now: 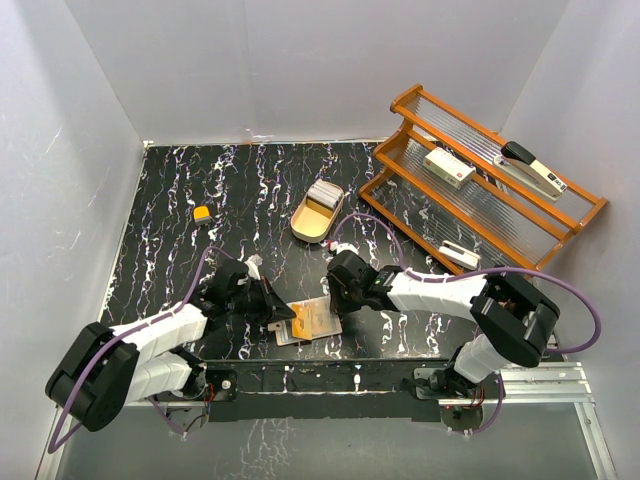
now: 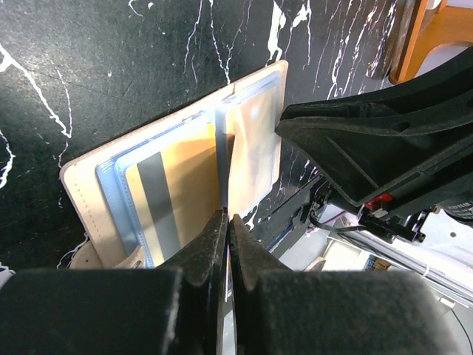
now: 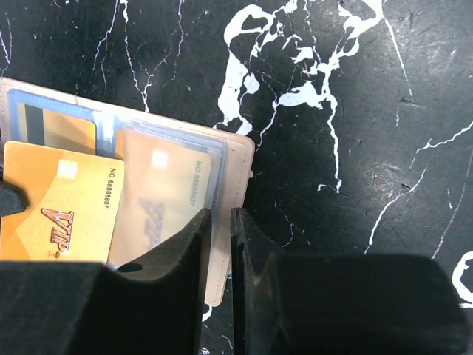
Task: Put the credit cards into the card holder
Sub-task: Insert the credit card into the card holder.
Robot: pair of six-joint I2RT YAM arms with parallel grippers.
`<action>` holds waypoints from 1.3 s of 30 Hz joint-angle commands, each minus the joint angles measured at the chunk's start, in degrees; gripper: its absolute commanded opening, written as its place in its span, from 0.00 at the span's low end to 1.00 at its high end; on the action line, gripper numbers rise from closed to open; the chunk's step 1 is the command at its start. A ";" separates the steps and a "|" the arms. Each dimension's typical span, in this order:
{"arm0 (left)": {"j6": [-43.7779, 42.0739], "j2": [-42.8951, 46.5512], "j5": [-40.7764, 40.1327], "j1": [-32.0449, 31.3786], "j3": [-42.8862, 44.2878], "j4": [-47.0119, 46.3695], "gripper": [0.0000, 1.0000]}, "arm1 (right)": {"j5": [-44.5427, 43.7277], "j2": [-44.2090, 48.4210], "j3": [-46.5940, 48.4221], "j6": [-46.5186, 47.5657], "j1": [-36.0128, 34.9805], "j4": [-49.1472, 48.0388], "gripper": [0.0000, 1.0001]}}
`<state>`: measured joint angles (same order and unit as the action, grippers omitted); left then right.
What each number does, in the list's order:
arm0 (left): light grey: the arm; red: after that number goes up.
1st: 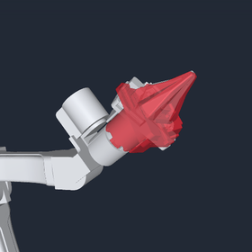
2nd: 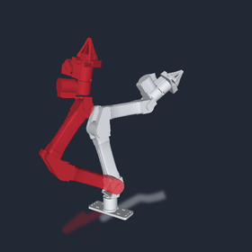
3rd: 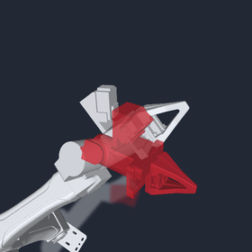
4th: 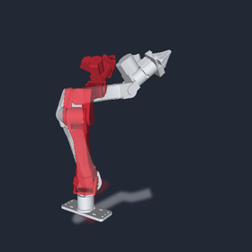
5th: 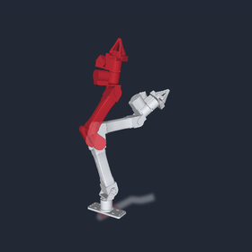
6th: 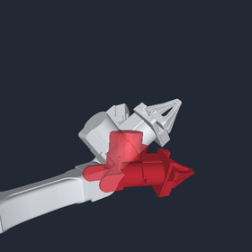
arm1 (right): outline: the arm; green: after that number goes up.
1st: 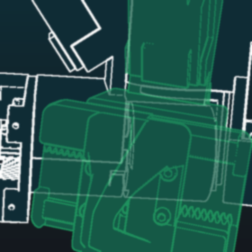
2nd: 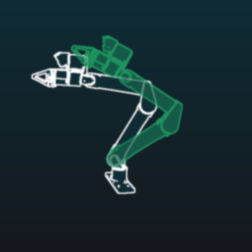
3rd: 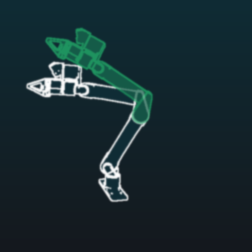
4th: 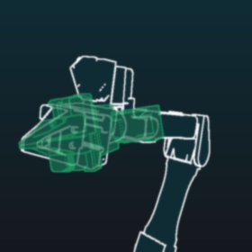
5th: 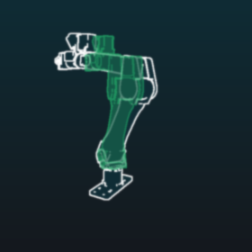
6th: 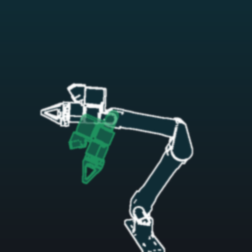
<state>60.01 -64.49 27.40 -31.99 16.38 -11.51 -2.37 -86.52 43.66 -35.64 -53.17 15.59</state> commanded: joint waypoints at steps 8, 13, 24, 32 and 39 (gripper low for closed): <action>-5.06 -0.55 -1.01 0.24 3.93 7.71 0.00 | -3.62 -0.51 0.22 0.76 -0.35 1.98 0.13; -4.90 -0.65 -1.29 0.26 3.33 6.76 0.00 | -3.44 -0.10 0.20 0.75 -0.52 1.63 0.13; -4.70 -6.48 -1.68 0.24 2.19 1.12 0.00 | -3.43 -0.10 -0.49 -0.21 -1.12 1.11 0.14; -5.83 -5.49 -5.21 0.19 2.07 1.58 0.00 | -3.86 1.31 -1.10 -1.81 -1.48 1.02 0.14; -2.55 -6.06 -4.68 0.22 -0.65 -5.85 0.00 | -2.88 2.77 -2.27 -4.81 -1.62 0.00 0.14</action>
<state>56.16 -70.63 24.05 -31.99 17.52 -13.85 -4.62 -85.71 42.83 -38.22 -54.33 15.40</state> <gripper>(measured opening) 0.008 0.140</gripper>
